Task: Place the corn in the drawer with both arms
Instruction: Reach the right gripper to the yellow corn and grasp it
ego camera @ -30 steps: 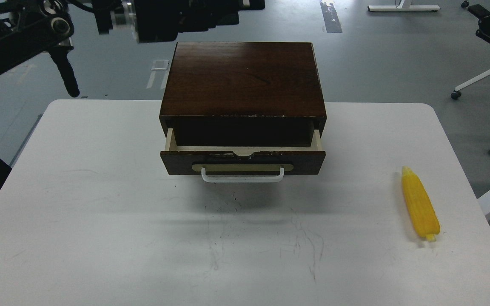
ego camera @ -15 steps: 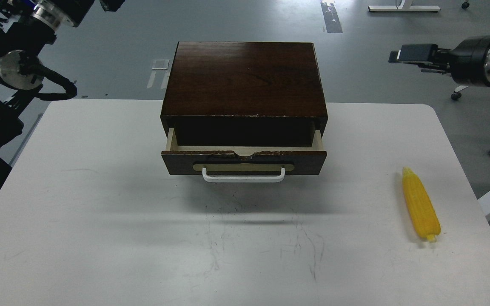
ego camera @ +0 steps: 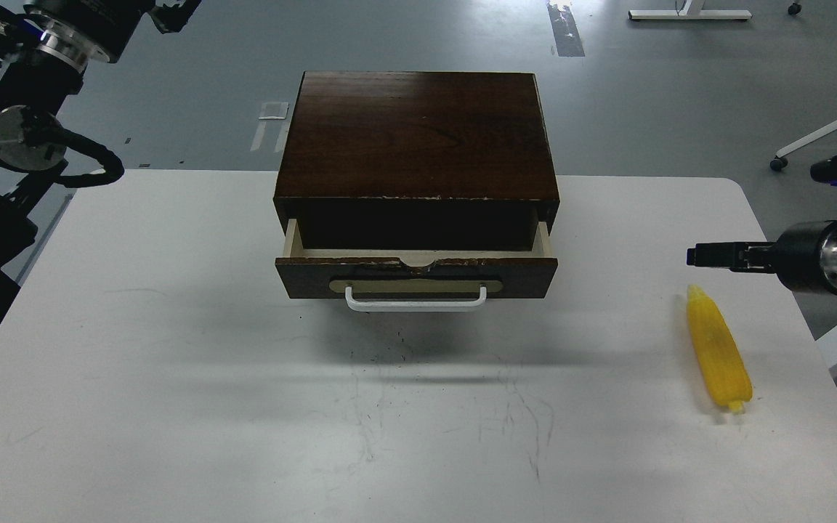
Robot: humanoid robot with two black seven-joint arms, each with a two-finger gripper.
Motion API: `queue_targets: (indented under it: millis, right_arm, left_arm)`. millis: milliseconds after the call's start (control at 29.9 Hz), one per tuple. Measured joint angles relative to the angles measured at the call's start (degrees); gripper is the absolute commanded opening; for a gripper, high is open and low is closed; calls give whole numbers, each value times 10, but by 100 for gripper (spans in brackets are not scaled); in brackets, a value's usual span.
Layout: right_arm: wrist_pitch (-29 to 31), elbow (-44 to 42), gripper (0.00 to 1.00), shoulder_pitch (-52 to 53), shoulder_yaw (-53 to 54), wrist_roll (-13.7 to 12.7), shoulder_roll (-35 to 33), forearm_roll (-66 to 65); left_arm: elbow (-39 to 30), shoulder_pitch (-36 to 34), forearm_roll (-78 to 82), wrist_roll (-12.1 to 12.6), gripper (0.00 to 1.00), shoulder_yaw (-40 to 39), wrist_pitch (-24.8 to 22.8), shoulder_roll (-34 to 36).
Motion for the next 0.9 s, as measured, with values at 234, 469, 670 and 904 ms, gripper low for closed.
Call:
queue_targets:
  millis: [234, 469, 670, 904]
  right_arm:
    - [-22, -1, 90, -60, 0, 3, 4, -20]
    - [-44, -13, 78, -89, -1, 1, 24, -37]
    - [-49, -54, 68, -106, -2, 3, 40, -54]
    - [-51, -64, 62, -112, 2, 5, 69, -47]
  left_arm:
    - [-2, -3, 0, 1, 98, 0, 0, 0]
    - [-1, 1, 3, 3, 98, 6, 0, 3]
    - [-1, 4, 7, 3, 98, 14, 0, 5]
    - [-2, 4, 10, 4, 98, 20, 0, 8]
